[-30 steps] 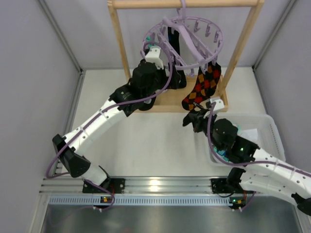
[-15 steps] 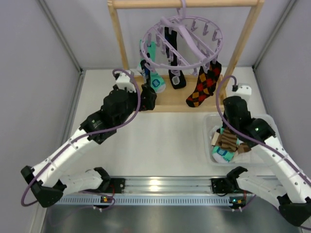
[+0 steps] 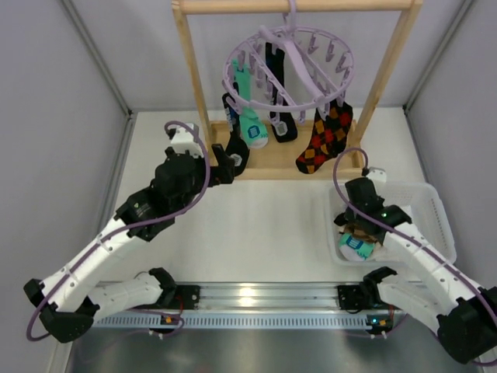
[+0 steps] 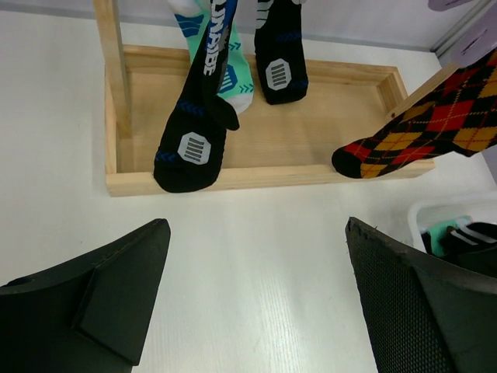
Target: Remove the socks clipped to the hanger
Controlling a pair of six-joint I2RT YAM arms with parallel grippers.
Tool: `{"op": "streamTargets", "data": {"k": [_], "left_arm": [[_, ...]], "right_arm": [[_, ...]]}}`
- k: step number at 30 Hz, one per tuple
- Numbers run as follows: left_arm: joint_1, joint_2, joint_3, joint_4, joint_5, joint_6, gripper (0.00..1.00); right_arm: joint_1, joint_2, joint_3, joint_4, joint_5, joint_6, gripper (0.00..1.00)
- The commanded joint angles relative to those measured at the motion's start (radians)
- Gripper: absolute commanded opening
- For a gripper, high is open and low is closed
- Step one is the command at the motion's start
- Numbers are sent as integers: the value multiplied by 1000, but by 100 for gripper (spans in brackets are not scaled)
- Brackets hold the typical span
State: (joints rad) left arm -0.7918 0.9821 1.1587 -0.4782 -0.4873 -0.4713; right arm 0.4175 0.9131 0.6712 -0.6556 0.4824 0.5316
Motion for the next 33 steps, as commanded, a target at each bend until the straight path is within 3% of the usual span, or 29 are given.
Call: {"op": "streamTargets", "data": {"k": [1, 3, 5, 7, 11, 12, 15, 18, 19, 20, 23, 26, 33], "left_arm": [[0, -66, -11, 1, -5, -26, 98], [-1, -74, -14, -2, -8, -23, 98], [0, -83, -14, -16, -5, -15, 98], [0, -100, -20, -16, 19, -10, 98], [0, -132, -22, -16, 36, -1, 98], [0, -138, -21, -14, 33, 2, 98], [-1, -157, -21, -16, 39, 16, 98], [0, -168, -22, -14, 70, 25, 98], [0, -172, -22, -13, 87, 31, 98], [0, -172, -21, -16, 99, 34, 98], [-1, -172, -21, -16, 147, 49, 98], [0, -175, -24, -16, 196, 51, 98], [0, -175, -33, -16, 257, 54, 98]], "right_arm": [[-20, -6, -41, 166, -79, 88, 15], [-26, -20, -30, 139, -67, 94, 47], [-26, -43, 17, 99, -36, 88, 59], [-26, -97, 53, 34, -16, 68, 64], [-26, -184, 163, -79, 27, 33, 96], [-28, -210, 177, -96, 25, 19, 99], [-26, -264, 186, -52, -33, -59, 99], [-28, -316, 119, 135, -167, -116, 100], [-28, -325, 75, 271, -221, -152, 99], [-28, -324, 55, 345, -369, -177, 99], [-26, -260, 48, 530, -598, -257, 95], [-28, -102, 116, 560, -608, -337, 90], [-26, 64, 143, 686, -573, -508, 88]]}}
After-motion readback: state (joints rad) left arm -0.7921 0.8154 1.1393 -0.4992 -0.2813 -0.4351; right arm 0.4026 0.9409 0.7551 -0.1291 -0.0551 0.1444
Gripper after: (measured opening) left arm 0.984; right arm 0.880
